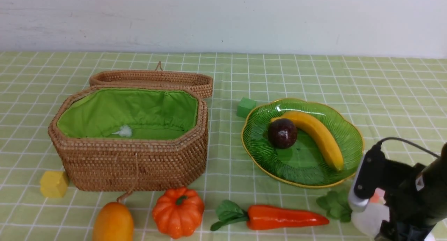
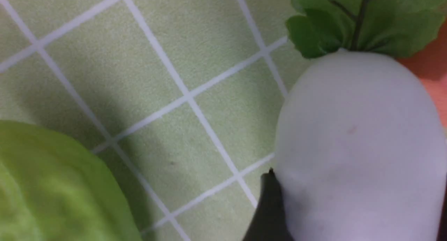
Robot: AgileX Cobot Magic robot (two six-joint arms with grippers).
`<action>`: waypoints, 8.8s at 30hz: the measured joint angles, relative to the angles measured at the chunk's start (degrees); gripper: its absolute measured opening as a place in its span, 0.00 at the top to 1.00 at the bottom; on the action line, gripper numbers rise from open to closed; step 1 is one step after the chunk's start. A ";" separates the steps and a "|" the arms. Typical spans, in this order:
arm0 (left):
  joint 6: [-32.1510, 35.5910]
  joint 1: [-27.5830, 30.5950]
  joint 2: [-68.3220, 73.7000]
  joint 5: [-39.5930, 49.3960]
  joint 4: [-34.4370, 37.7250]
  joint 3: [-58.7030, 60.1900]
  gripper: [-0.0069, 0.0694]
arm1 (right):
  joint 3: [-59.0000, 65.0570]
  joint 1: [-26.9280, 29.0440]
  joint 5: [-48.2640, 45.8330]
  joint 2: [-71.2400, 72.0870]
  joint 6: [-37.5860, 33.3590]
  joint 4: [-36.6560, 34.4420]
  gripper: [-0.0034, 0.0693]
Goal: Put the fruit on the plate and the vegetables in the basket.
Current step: Take a daikon with your right arm and place it on the basket on the left, then take a chayote with your right arm and place it on the basket on the left, then use the right arm to grab a carrot and put it into the left basket
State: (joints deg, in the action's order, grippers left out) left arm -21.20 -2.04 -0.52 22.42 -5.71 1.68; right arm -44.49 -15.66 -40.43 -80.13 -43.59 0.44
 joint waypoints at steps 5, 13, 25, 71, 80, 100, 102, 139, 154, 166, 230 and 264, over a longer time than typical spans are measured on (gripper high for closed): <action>0.00 0.00 0.00 0.00 0.00 0.00 0.60 | -9.56 0.00 -6.83 5.80 -3.71 -7.66 0.24; 0.00 0.00 0.00 0.00 0.00 0.00 0.60 | -31.08 -3.82 -13.37 1.54 -13.95 -30.98 0.24; 0.00 0.00 0.00 0.00 0.00 0.00 0.60 | -62.36 -17.70 -8.89 -27.26 -15.79 -43.61 0.24; 0.00 0.00 0.00 0.00 0.00 0.00 0.60 | -21.42 -9.67 -27.47 6.99 5.81 -13.36 0.15; 0.00 0.00 0.00 0.00 0.00 0.00 0.60 | 2.92 -9.62 -24.35 12.34 2.47 -12.66 0.15; 0.00 0.00 0.00 0.00 0.00 0.00 0.60 | 14.09 -9.72 -5.71 6.53 -4.29 -8.95 0.14; 0.00 0.00 0.00 0.00 0.00 0.00 0.60 | 14.09 -9.72 -5.32 3.59 -4.43 -8.90 0.14; 0.00 0.00 0.00 0.00 0.00 0.00 0.60 | -76.61 -20.04 -18.99 -37.42 -7.34 -35.64 0.34; 0.00 0.00 0.00 0.00 0.00 0.00 0.60 | -85.83 -22.41 -8.49 -52.15 -7.22 -30.09 0.34; 0.00 0.00 0.00 0.00 0.00 0.00 0.60 | -85.87 -22.41 -9.69 -50.60 1.28 -25.78 0.08; 0.00 0.00 0.00 0.00 0.00 0.00 0.60 | -24.22 -18.85 -7.62 -25.09 -20.39 -21.02 0.43; 0.00 0.00 0.00 0.00 0.00 0.00 0.60 | -76.93 -24.27 0.33 -48.93 -0.74 -25.76 0.08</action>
State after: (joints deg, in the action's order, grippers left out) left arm -21.20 -2.04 -0.52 22.42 -5.71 1.68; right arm -121.42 -39.93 -40.10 -129.06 -44.33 -25.32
